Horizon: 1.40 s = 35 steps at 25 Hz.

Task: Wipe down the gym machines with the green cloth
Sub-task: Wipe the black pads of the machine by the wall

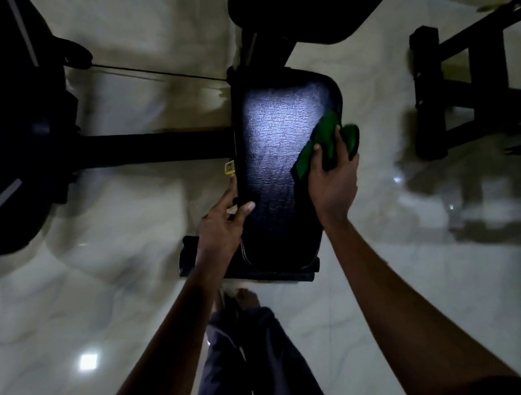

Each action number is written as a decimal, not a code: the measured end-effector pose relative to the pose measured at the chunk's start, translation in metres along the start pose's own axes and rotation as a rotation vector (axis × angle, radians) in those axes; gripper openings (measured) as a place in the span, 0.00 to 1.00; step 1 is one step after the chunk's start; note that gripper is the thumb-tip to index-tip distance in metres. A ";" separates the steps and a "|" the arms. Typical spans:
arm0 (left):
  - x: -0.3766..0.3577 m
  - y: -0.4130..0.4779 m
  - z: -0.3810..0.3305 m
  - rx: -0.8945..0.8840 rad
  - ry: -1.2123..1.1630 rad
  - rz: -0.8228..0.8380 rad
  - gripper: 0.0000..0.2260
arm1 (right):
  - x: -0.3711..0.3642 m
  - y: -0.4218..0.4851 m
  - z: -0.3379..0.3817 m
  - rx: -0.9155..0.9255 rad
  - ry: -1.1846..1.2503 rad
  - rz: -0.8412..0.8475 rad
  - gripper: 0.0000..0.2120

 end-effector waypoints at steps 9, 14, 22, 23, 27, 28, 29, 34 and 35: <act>-0.003 -0.002 -0.005 0.018 -0.011 -0.014 0.28 | 0.010 -0.048 -0.043 -0.148 0.079 0.171 0.25; 0.003 0.007 0.013 -0.008 0.113 -0.042 0.28 | 0.008 -0.032 -0.042 -0.136 0.127 0.147 0.23; 0.005 0.005 0.008 -0.005 0.188 -0.008 0.27 | 0.006 -0.146 -0.061 -0.094 0.122 0.080 0.23; 0.006 0.004 0.009 -0.013 0.175 0.015 0.25 | 0.005 -0.155 -0.064 -0.075 0.098 0.072 0.23; 0.033 -0.002 0.034 0.033 -0.026 -0.040 0.18 | 0.009 -0.166 -0.077 0.463 -0.261 0.037 0.14; 0.045 -0.006 0.044 0.059 -0.036 -0.069 0.20 | 0.010 -0.164 -0.078 0.575 -0.329 0.062 0.13; 0.056 -0.012 0.052 0.076 -0.026 -0.083 0.23 | 0.012 -0.162 -0.077 0.629 -0.362 0.088 0.12; 0.087 -0.042 0.077 0.112 -0.015 -0.124 0.21 | 0.010 -0.144 -0.044 0.741 -0.395 0.101 0.15; 0.090 -0.046 0.080 0.123 -0.019 -0.135 0.20 | 0.007 -0.139 -0.032 0.750 -0.405 0.096 0.15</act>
Point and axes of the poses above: each hand's wrist, its own y-axis towards the middle knuckle, its own x-axis out of the back of the hand, z = x × y, the point moved 1 cm from there along y, towards the middle knuckle, and after that the axes turned 11 degrees about -y, right-handed, at the moved point
